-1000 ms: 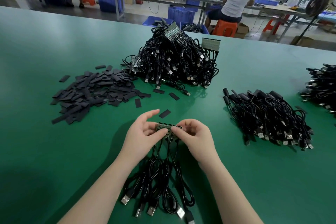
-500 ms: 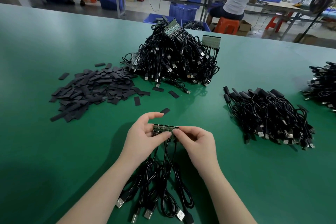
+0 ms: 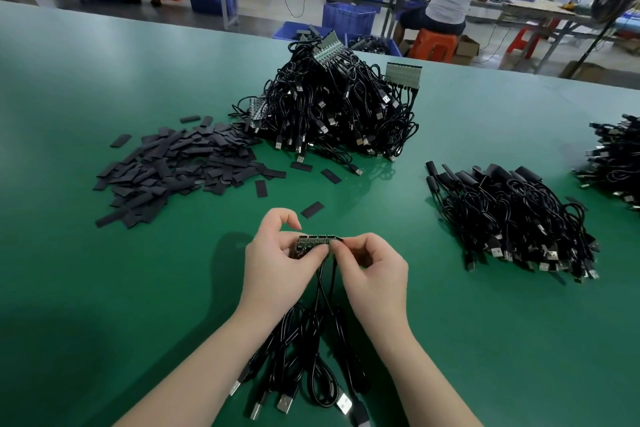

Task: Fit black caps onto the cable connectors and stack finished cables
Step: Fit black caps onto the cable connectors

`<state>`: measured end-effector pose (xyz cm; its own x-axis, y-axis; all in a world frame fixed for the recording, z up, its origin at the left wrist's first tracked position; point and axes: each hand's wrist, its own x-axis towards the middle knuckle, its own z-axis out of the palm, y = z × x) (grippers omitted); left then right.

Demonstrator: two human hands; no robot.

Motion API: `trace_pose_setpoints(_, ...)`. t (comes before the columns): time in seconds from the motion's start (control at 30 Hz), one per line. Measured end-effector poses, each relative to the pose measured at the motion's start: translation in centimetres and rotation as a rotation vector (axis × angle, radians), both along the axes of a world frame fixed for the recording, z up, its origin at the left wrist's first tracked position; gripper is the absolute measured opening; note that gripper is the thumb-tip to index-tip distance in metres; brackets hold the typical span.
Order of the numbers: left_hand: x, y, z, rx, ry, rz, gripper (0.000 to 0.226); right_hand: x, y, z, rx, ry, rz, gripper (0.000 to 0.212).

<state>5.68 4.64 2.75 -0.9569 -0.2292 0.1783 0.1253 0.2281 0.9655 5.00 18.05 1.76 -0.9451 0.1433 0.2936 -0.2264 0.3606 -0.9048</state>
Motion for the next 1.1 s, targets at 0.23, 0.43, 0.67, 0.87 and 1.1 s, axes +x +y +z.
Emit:
trace_pose_setpoints(0.23, -0.3, -0.7, -0.3, 0.01, -0.093, -0.011, 0.047, -0.1, 0.6, 0.5, -0.148, -0.016, -0.14, 0.016)
trace_pose_setpoints(0.43, -0.6, -1.2, -0.6, 0.095, -0.167, -0.042, 0.047, -0.9, 3.8, 1.4, -0.317, 0.212, -0.435, 0.007)
trace_pose_setpoints(0.67, -0.6, -1.2, -0.9, 0.035, -0.114, -0.055, 0.065, -0.5, 4.3, 2.9, -0.338, 0.525, -0.511, 0.014)
trace_pose_setpoints(0.87, -0.3, -1.4, -0.6, -0.229, 0.06, -0.024, 0.095, 0.0, 0.7, 6.7, -0.432, 0.466, -0.119, 0.025)
trace_pose_setpoints(1.1, 0.2, -1.3, -0.1, -0.438, 0.614, 0.259, 0.045, -2.1, -2.0, 9.3, -1.123, -0.132, 0.201, 0.009)
